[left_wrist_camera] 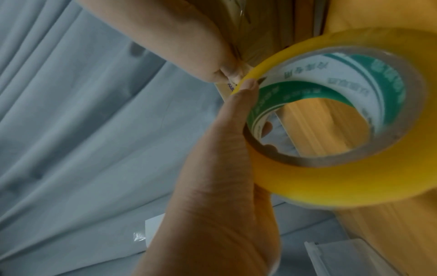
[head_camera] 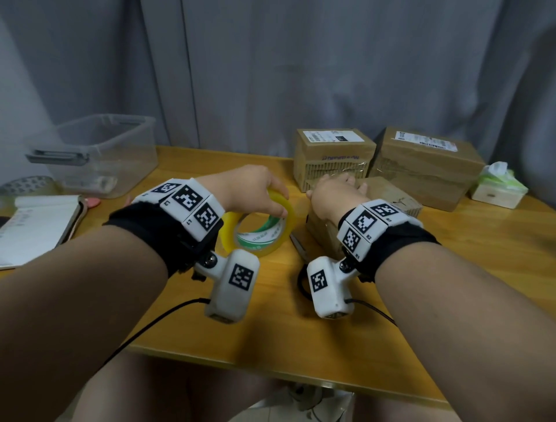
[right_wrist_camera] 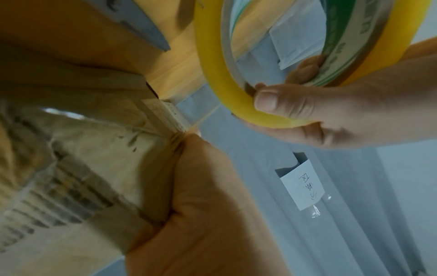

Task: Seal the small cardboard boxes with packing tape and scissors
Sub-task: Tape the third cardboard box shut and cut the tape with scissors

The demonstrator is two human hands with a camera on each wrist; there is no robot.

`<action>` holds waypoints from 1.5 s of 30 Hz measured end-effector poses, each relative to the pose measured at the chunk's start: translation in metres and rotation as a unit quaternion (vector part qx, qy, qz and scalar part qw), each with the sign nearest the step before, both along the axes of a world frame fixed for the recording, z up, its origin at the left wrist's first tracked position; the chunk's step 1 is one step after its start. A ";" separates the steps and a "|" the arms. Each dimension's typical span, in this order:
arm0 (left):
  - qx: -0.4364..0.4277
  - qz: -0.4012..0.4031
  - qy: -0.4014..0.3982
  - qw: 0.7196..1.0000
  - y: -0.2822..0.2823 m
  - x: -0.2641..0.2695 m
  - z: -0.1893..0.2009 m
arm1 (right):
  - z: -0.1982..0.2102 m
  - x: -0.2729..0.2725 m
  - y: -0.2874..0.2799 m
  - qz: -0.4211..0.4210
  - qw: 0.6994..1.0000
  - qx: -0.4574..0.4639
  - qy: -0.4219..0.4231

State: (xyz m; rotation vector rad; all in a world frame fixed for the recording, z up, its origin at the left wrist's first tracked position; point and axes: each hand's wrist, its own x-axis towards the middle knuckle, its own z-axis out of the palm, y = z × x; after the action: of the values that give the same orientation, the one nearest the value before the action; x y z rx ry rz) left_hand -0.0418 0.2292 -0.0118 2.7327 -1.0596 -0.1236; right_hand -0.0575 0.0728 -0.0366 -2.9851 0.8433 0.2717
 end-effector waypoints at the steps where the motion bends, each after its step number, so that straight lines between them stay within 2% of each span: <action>1: 0.013 0.000 0.001 1.000 -0.001 0.000 0.001 | 0.000 0.000 0.000 -0.002 1.000 0.003 -0.002; 5: 0.028 -0.005 -0.017 0.999 -0.005 -0.002 0.002 | 0.000 -0.003 -0.004 0.007 1.000 0.004 -0.003; 16: -0.156 0.026 -0.019 0.987 0.002 -0.003 -0.019 | 0.004 -0.009 0.004 0.012 1.000 0.011 -0.006; 19: -0.167 0.028 -0.030 0.985 0.003 -0.003 -0.025 | 0.004 -0.018 -0.009 0.055 0.990 0.083 -0.102; 21: -0.164 0.029 -0.037 0.985 0.002 -0.003 -0.025 | 0.007 -0.032 -0.016 0.106 0.965 0.145 -0.191; 23: -0.153 0.029 -0.045 0.987 0.001 -0.004 -0.024 | 0.012 -0.047 -0.018 0.147 0.940 0.124 -0.283; 25: -0.143 0.029 -0.051 0.988 -0.001 -0.006 -0.023 | 0.018 -0.063 -0.013 0.190 0.925 0.064 -0.324; 28: -0.136 0.029 -0.059 0.989 -0.002 -0.011 -0.021 | 0.021 -0.088 0.002 0.226 0.938 0.089 -0.248; 31: -0.141 0.029 -0.061 0.988 -0.001 -0.014 -0.022 | 0.008 -0.105 0.012 0.174 0.956 0.202 -0.125; 32: -0.143 0.030 -0.061 0.987 0.000 -0.015 -0.022 | 0.002 -0.108 0.016 0.168 0.961 0.203 -0.083; 35: -0.151 0.030 -0.059 0.986 0.004 -0.015 -0.025 | -0.012 -0.110 0.028 0.192 0.978 0.078 0.001; 40: -0.148 0.016 -0.043 0.988 0.009 -0.015 -0.018 | -0.016 -0.108 0.037 0.190 0.981 0.036 0.023; 45: -0.145 0.021 -0.013 0.989 0.010 -0.020 -0.012 | 0.025 -0.119 0.021 0.185 0.982 0.021 0.013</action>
State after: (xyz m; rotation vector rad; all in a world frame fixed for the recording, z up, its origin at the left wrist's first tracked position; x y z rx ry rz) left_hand -0.0615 0.2395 -0.0238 2.4971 -0.9431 0.0671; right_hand -0.1762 0.0939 -0.0119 -3.0842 0.2701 0.3318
